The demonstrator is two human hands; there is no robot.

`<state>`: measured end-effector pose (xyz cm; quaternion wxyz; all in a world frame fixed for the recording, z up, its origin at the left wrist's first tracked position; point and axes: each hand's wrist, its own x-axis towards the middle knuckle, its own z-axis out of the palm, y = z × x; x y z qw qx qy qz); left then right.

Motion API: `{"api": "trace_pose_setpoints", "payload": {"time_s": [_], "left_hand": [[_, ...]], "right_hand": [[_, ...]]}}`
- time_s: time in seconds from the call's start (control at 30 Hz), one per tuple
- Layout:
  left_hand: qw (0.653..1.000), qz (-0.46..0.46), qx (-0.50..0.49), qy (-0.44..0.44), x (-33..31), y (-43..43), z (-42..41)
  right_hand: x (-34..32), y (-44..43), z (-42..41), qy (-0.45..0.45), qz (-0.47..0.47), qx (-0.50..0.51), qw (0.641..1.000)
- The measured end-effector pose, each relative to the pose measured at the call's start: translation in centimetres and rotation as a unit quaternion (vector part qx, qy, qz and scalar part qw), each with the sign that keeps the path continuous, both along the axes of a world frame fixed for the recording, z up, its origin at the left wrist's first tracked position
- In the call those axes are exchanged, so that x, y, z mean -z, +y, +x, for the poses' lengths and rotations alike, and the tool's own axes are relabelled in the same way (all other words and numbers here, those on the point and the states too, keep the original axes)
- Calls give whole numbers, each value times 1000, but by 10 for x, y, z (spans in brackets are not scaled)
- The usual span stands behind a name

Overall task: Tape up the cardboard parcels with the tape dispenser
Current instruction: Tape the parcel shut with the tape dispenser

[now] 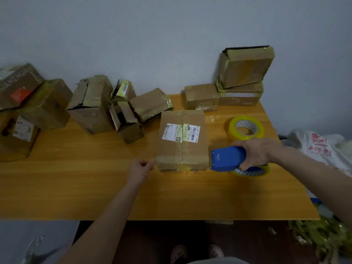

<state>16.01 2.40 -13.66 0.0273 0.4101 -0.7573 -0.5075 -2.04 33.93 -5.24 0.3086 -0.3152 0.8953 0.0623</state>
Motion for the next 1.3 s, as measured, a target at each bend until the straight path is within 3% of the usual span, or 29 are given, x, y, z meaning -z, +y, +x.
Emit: {"api": "trace_pose_setpoints", "payload": {"time_s": [0.17,0.3,0.33,0.4,0.5,0.6,0.73,0.93,1.07,1.3], "left_hand": [[999,-15,34,-21,4,0,-2],[967,-120,114,-194,-9,-6,-2],[962,-163,102,-194,-14,-6,0],[947,-293,95,-90,-26,2,3],[875,-417,224,102,-42,51,-8],[814,-414,398,89,-34,119,-22],[767,-436,469,-45,-10,142,-28],[749,-444,487,-75,-1,135,-30],[744,-449,489,-78,1,134,-30],[747,-449,486,-68,3,131,-31]], "right_hand": [[5,-3,2,20,8,-14,1000],[3,0,2,22,14,-17,1000],[3,2,3,24,13,-18,999],[4,6,4,31,3,-17,999],[8,9,4,26,-5,-12,1000],[12,13,5,26,-23,-13,999],[20,23,7,21,-66,-19,997],[28,45,6,-62,-146,50,986],[27,55,1,-99,-150,63,982],[19,58,-7,-68,-110,36,991]]}}
